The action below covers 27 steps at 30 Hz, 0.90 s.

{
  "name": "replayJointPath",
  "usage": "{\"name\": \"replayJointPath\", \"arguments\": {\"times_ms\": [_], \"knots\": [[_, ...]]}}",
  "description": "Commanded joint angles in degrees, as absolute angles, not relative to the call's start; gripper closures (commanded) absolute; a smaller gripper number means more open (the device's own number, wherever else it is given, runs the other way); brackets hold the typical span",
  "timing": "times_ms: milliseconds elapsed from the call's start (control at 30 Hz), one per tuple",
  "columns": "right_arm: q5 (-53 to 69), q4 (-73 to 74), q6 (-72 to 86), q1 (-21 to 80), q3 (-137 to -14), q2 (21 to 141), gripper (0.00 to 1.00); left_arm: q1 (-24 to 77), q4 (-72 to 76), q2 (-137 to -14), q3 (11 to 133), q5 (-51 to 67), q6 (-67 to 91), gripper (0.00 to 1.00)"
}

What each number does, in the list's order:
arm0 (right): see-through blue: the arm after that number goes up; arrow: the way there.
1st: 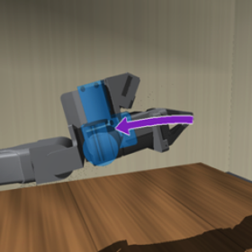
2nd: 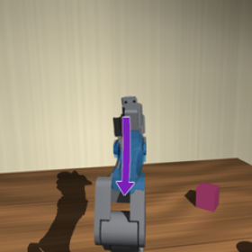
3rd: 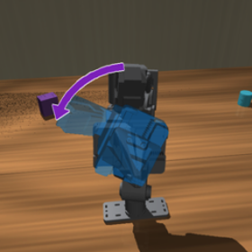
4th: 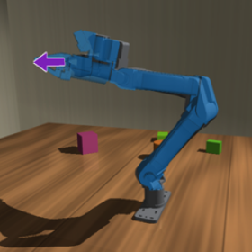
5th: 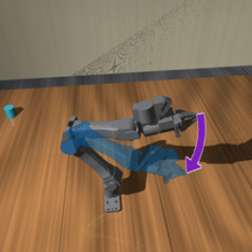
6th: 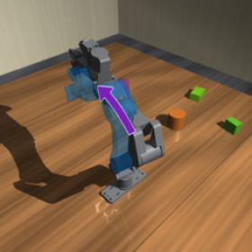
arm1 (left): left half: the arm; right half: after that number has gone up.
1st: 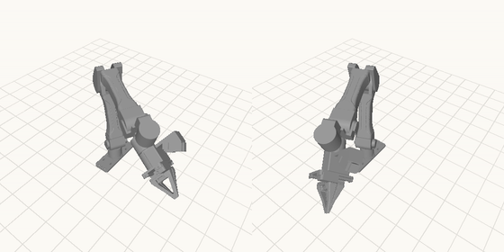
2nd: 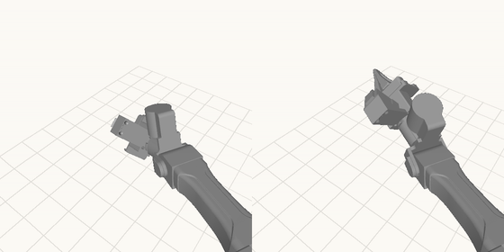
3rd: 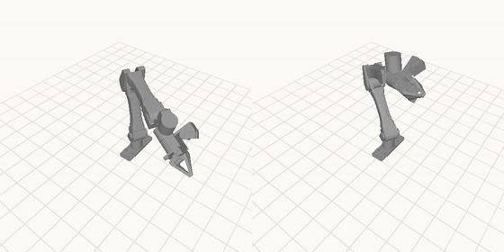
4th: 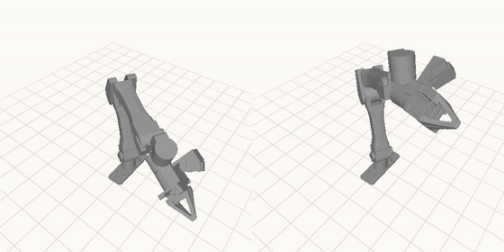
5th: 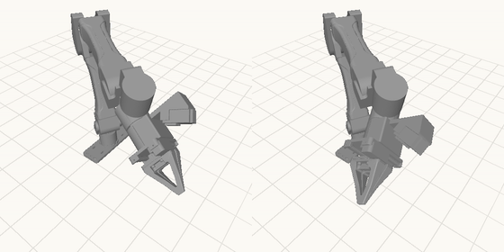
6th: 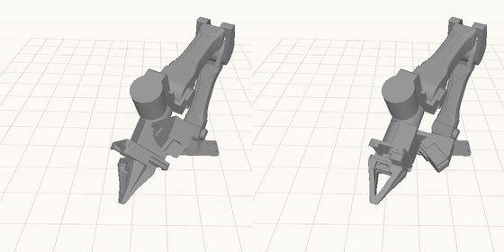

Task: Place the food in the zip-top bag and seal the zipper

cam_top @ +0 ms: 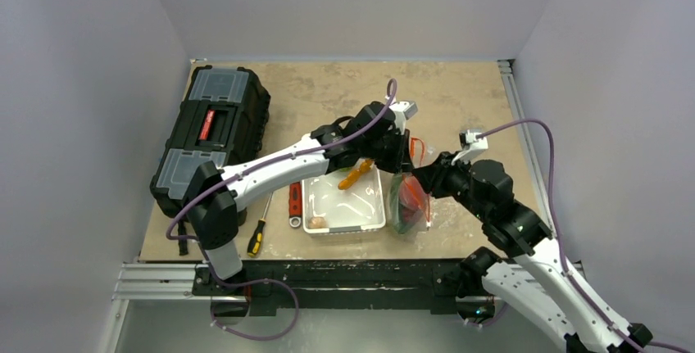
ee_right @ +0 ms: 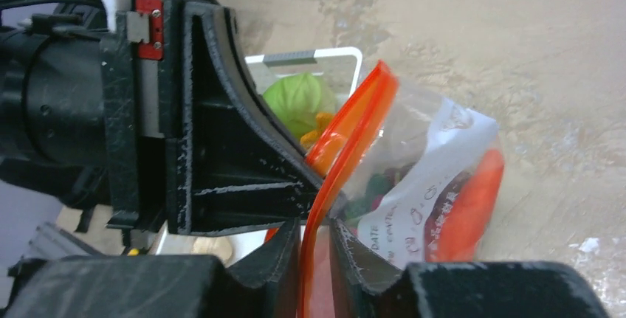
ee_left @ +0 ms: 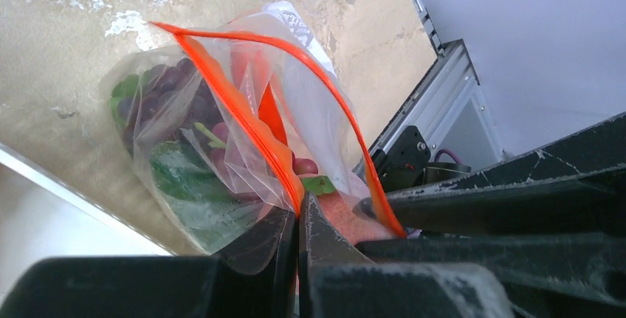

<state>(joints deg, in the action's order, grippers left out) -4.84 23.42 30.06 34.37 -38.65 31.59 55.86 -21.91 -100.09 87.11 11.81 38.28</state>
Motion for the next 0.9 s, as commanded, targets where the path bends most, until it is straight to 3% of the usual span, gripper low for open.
{"name": "replayJointPath", "arguments": {"times_ms": [0, 200, 333, 600, 800, 867], "knots": [[0.4, 32.7, 29.7, 34.5, -46.8, 34.9, 0.73, 54.3, -15.9, -99.7, 89.2, 18.1, 37.5, 1.0], [2.6, 41.2, 28.1, 34.5, -52.5, 37.3, 0.3, 53.7, -14.6, -99.6, 88.4, 21.5, 38.0, 1.0], [1.5, 46.2, 26.9, 34.5, -56.0, 40.2, 0.18, 53.5, -14.9, -100.0, 89.5, 22.9, 38.2, 1.0], [-2.8, 49.1, 30.7, 34.7, -58.0, 45.4, 0.16, 53.1, -13.8, -102.0, 91.8, 27.3, 42.1, 1.0], [-12.7, 51.0, 33.1, 36.6, -57.5, 45.6, 0.23, 53.1, -14.0, -103.3, 94.5, 27.1, 44.1, 1.0], [-15.4, 51.5, 33.5, 37.8, -57.6, 46.4, 0.32, 53.1, -14.5, -104.3, 95.9, 27.1, 44.7, 1.0]]}}
